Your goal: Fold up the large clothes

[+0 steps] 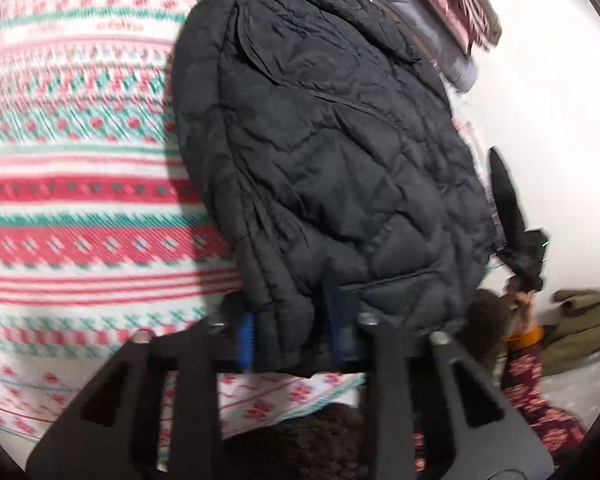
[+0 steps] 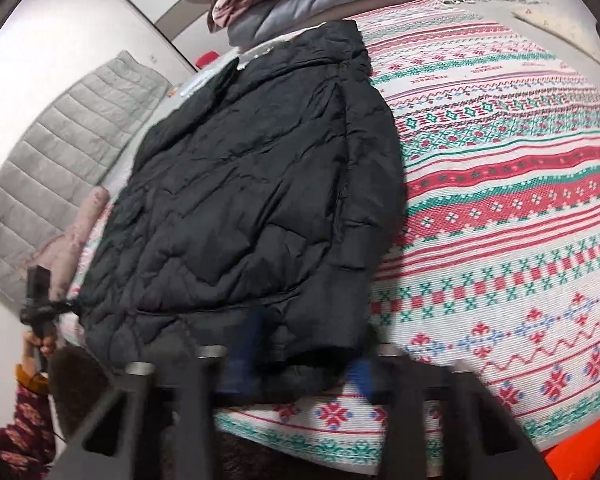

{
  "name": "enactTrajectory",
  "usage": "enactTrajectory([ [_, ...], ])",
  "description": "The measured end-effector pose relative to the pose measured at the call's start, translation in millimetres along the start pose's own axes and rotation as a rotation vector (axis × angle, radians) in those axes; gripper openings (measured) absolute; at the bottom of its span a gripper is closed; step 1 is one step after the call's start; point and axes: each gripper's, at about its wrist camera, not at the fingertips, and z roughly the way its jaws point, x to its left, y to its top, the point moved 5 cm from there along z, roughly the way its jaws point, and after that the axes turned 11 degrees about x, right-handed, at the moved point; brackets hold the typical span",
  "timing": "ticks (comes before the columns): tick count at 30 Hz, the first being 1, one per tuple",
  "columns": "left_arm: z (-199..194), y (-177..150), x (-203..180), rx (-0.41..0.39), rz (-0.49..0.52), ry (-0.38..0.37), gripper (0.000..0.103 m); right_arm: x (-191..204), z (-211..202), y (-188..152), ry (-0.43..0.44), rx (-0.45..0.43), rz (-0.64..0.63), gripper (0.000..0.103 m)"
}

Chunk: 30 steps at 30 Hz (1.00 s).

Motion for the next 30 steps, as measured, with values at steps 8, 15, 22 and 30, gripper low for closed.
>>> enactTrajectory([
  [8,-37,-10,-33,-0.179,0.044,-0.051,0.013,26,-41,7,0.096,-0.099,-0.040,0.009],
  [15,-84,-41,-74,-0.297,0.126,-0.074,0.012,78,-89,4,0.166,-0.178,-0.160,0.008],
  [22,-153,-71,-102,-0.409,0.199,-0.056,0.012,140,-148,-7,0.098,-0.240,-0.306,0.007],
  [30,-178,-37,-101,-0.550,0.188,0.087,0.013,162,-176,20,-0.030,-0.288,-0.307,0.007],
])
